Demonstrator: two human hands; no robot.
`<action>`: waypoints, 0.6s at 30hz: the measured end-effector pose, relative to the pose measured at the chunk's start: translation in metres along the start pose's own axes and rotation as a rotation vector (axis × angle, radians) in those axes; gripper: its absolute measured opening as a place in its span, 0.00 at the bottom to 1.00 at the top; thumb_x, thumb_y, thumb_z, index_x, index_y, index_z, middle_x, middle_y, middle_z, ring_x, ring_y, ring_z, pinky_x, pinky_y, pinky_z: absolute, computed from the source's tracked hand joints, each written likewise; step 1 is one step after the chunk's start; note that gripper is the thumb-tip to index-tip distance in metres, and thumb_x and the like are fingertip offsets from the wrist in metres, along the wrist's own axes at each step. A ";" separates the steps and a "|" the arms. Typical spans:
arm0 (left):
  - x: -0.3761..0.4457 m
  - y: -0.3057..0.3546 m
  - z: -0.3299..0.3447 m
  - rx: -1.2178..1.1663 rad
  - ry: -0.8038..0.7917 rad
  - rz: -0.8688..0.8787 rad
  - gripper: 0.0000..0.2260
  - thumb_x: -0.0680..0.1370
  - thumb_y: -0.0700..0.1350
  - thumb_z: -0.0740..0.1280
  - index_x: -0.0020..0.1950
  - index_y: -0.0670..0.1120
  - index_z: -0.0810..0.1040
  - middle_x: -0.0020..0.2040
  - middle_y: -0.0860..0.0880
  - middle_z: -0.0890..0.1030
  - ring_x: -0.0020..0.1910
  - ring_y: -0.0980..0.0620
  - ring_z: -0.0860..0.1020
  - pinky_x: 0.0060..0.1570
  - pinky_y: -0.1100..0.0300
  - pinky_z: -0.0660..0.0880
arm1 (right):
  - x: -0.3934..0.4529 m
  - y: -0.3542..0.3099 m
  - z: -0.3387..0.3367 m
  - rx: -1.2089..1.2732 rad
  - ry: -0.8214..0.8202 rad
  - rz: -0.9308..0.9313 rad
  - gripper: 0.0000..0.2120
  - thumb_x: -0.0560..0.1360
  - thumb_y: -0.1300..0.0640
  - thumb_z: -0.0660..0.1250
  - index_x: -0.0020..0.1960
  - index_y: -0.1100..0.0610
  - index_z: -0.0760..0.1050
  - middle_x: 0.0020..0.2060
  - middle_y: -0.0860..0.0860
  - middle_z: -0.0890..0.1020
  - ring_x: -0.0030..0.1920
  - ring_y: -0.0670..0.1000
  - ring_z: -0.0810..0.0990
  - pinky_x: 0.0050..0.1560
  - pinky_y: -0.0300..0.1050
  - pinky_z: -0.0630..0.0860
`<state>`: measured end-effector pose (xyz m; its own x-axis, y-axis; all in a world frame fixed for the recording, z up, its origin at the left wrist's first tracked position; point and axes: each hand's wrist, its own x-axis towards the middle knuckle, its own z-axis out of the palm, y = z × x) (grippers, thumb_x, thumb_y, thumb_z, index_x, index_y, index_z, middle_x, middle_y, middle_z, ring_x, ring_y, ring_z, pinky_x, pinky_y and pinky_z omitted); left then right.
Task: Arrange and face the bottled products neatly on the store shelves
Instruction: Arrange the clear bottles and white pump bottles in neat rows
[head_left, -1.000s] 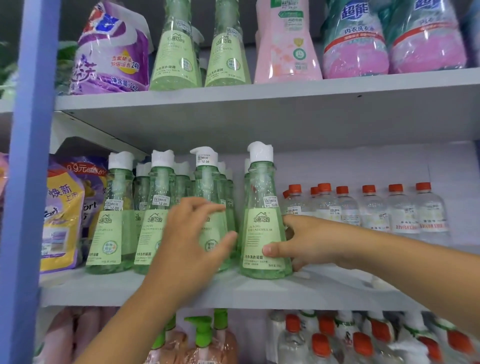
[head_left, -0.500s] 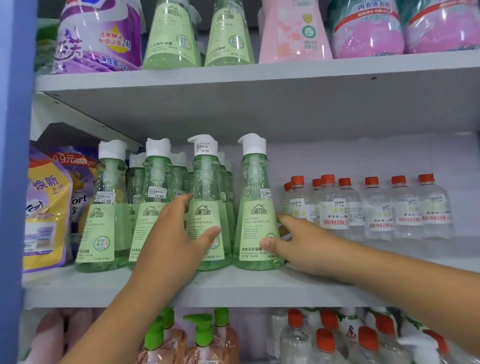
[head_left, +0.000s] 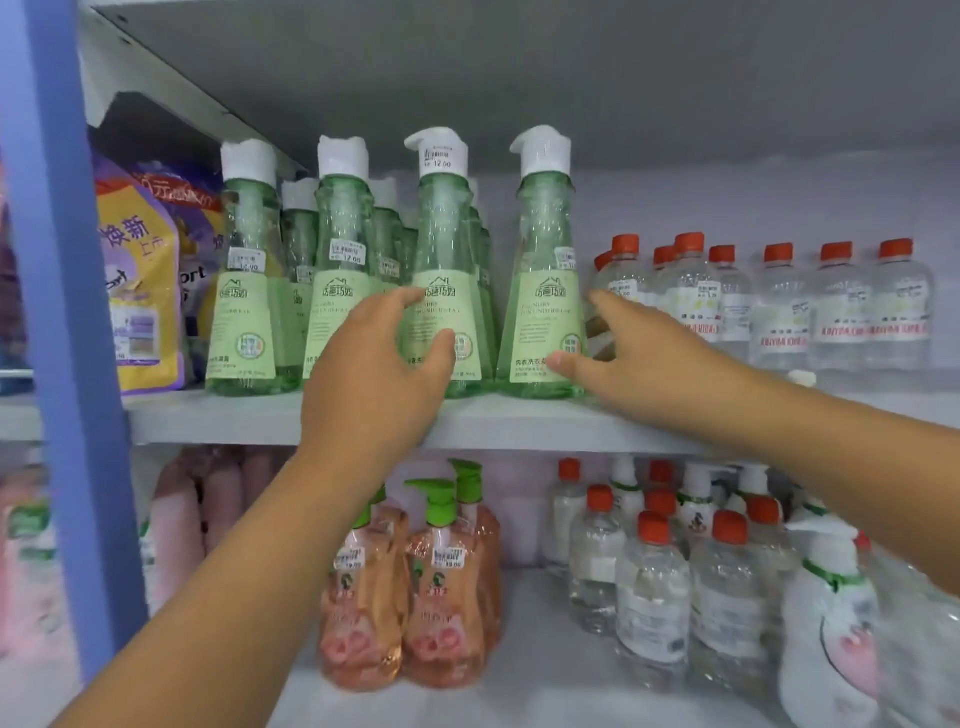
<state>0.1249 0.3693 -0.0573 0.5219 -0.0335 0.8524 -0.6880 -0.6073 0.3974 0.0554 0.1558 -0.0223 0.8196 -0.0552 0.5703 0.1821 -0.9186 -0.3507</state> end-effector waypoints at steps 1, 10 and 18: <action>-0.017 -0.004 -0.004 -0.038 0.043 0.057 0.19 0.80 0.52 0.67 0.70 0.52 0.74 0.68 0.56 0.76 0.68 0.55 0.74 0.67 0.54 0.71 | -0.011 0.000 0.003 0.005 0.058 -0.025 0.29 0.78 0.41 0.67 0.75 0.46 0.63 0.67 0.44 0.76 0.57 0.44 0.76 0.54 0.42 0.73; -0.169 -0.127 0.023 -0.336 0.117 -0.446 0.20 0.74 0.60 0.71 0.62 0.55 0.73 0.60 0.55 0.77 0.61 0.55 0.77 0.65 0.51 0.73 | -0.141 0.008 0.143 0.422 0.165 -0.135 0.10 0.76 0.47 0.67 0.56 0.43 0.78 0.52 0.39 0.80 0.55 0.42 0.80 0.55 0.35 0.74; -0.192 -0.188 0.047 -0.302 -0.306 -0.601 0.16 0.73 0.42 0.77 0.57 0.56 0.79 0.49 0.61 0.86 0.49 0.61 0.84 0.51 0.60 0.79 | -0.109 0.030 0.267 0.509 -0.068 0.307 0.25 0.63 0.40 0.78 0.57 0.41 0.75 0.50 0.41 0.84 0.49 0.38 0.83 0.52 0.42 0.80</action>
<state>0.1779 0.4526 -0.3120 0.9394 -0.0108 0.3426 -0.3248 -0.3470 0.8798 0.1164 0.2385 -0.2931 0.9060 -0.2478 0.3433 0.1550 -0.5604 -0.8136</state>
